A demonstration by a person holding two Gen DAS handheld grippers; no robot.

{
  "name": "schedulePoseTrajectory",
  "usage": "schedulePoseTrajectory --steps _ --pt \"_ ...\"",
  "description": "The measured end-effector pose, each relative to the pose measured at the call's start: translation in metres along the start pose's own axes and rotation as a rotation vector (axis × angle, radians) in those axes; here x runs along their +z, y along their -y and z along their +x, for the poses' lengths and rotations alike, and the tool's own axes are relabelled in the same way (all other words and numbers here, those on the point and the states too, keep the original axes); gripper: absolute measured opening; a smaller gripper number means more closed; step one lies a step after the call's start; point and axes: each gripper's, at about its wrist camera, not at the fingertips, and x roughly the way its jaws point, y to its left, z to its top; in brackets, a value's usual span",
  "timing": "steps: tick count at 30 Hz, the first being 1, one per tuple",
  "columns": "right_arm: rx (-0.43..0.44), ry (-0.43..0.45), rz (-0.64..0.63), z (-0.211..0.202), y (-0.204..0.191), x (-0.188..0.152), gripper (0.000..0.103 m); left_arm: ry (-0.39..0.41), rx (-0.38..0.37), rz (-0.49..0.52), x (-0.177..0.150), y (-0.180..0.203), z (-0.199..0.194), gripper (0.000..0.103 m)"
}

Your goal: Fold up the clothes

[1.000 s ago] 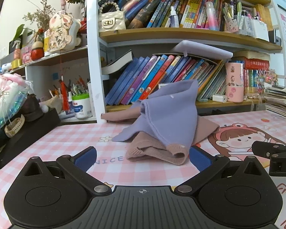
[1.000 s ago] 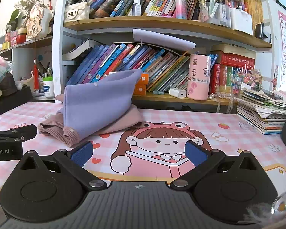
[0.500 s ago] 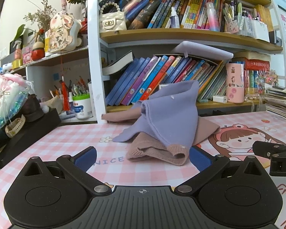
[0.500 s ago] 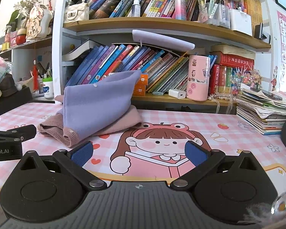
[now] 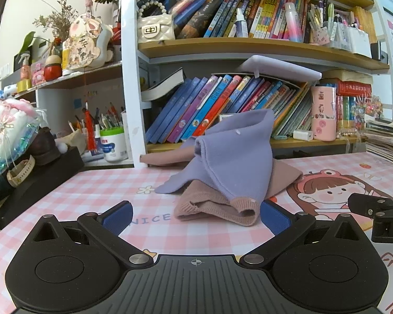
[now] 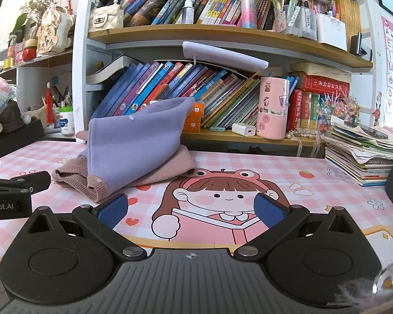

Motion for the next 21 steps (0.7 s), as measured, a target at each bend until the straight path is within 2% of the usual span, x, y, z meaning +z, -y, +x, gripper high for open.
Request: schedulePoseTrajectory --steps 21 --pt "-0.002 -0.011 -0.009 0.0019 -0.0019 -0.0007 0.103 -0.006 -0.010 -0.004 -0.0011 -0.0003 0.0017 0.103"
